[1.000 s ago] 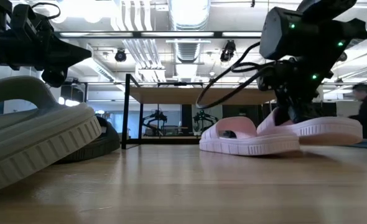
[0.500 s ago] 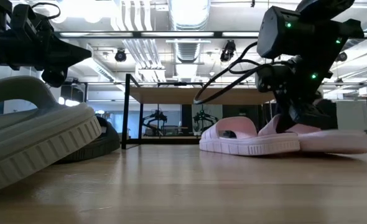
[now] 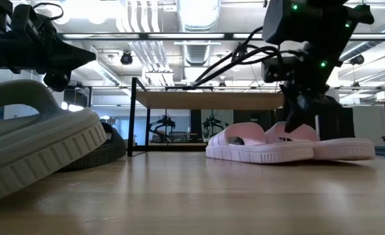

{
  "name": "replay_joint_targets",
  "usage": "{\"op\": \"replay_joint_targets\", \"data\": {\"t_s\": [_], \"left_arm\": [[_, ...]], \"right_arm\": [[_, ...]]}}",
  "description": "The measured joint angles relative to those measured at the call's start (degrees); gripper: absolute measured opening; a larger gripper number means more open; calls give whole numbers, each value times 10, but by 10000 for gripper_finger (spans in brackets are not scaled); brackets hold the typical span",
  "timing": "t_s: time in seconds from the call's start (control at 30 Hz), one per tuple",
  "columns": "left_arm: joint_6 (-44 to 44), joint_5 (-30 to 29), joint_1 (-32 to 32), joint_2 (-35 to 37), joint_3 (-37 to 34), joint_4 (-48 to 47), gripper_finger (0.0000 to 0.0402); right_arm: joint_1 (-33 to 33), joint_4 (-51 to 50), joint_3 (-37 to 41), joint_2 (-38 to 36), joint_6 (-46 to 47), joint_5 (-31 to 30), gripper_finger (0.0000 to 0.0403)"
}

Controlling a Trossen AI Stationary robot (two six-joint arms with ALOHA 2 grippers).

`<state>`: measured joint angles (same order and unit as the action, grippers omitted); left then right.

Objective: Pick and place slides into the shelf
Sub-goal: Put the pink slide under the shelf

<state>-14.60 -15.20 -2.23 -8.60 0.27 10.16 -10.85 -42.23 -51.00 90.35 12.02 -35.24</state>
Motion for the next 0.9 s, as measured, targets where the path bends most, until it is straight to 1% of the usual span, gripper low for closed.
{"op": "replay_joint_targets", "data": {"t_s": [0.07,0.3,0.37,0.6,0.67,0.7,0.77,0.83,0.9], "left_arm": [[0,0,0,0,0,0,0],[0,0,0,0,0,0,0],[0,0,0,0,0,0,0],[0,0,0,0,0,1,0],[0,0,0,0,0,0,0],[0,0,0,0,0,0,0],[0,0,0,0,0,0,0],[0,0,0,0,0,0,0],[0,0,0,0,0,0,0]], "right_arm": [[0,-8,0,-1,13,27,151],[-5,-90,-1,-28,85,81,159],[-7,-93,-1,-48,96,96,159],[-8,-64,0,-139,121,98,160],[-6,-69,0,-162,124,115,160],[-2,-76,0,-171,142,132,160],[8,-114,0,-187,223,156,158],[19,-176,3,-200,317,165,152],[23,-225,12,-215,390,172,141]]}}
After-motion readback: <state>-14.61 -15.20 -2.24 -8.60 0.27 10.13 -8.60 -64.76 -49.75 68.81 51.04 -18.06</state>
